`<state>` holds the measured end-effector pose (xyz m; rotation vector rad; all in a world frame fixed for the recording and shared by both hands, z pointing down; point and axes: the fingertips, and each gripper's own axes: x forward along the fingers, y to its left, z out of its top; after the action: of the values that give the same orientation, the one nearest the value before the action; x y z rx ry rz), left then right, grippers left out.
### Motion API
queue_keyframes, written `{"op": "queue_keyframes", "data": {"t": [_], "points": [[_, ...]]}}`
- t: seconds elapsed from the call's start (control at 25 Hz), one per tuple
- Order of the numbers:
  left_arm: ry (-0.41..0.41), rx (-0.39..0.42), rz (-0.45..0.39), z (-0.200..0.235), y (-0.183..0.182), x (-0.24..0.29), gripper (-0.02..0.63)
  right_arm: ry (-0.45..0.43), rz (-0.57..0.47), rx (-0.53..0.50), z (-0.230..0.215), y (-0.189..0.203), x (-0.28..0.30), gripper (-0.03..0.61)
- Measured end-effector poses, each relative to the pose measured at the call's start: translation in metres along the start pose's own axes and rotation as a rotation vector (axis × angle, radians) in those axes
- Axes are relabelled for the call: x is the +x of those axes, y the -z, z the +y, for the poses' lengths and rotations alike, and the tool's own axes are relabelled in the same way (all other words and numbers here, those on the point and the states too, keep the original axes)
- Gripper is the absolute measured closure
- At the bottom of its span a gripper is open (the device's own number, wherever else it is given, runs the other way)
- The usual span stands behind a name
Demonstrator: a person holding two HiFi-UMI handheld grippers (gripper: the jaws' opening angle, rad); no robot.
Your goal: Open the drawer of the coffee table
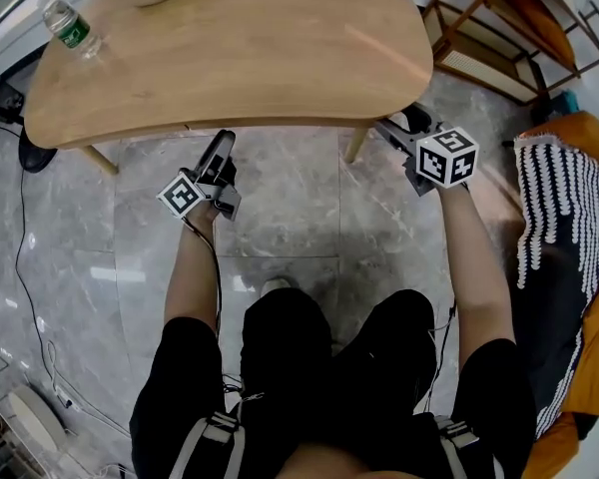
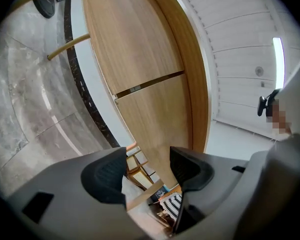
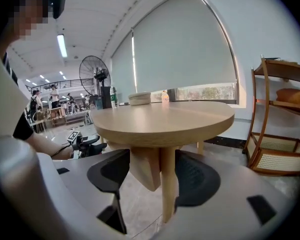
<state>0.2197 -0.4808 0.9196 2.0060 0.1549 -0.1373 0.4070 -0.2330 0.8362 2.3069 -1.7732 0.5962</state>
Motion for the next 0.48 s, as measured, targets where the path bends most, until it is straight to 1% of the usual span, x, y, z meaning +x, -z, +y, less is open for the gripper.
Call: {"op": "queue_keyframes", "data": {"t": [0.08, 0.16, 0.2, 0.28, 0.32, 0.4, 0.48], "points": [[0.024, 0.007, -0.009, -0.002, -0.002, 0.008, 0.345, -0.032, 0.008, -0.019, 0.003, -0.003, 0.004, 0.282], [0.015, 0.028, -0.019, -0.002, -0.004, 0.014, 0.345, -0.061, -0.001, -0.051, 0.01, -0.004, 0.004, 0.365], [0.006, 0.035, -0.024, -0.002, -0.004, 0.016, 0.345, -0.064, -0.011, -0.063, 0.012, -0.003, 0.003, 0.377], [-0.002, 0.024, -0.035, -0.004, -0.004, 0.019, 0.351, -0.068, -0.032, -0.065, 0.012, -0.002, 0.001, 0.387], [-0.001, 0.019, -0.039, -0.005, -0.005, 0.02, 0.371, -0.074, -0.038, -0.063, 0.012, -0.002, 0.0, 0.391], [-0.003, 0.032, -0.037, -0.007, -0.005, 0.018, 0.392, -0.093, -0.041, -0.062, 0.014, -0.001, -0.003, 0.4], [-0.026, 0.017, -0.034, -0.006, -0.003, 0.013, 0.395, -0.11, -0.042, -0.069, 0.017, 0.0, -0.006, 0.408]]}}
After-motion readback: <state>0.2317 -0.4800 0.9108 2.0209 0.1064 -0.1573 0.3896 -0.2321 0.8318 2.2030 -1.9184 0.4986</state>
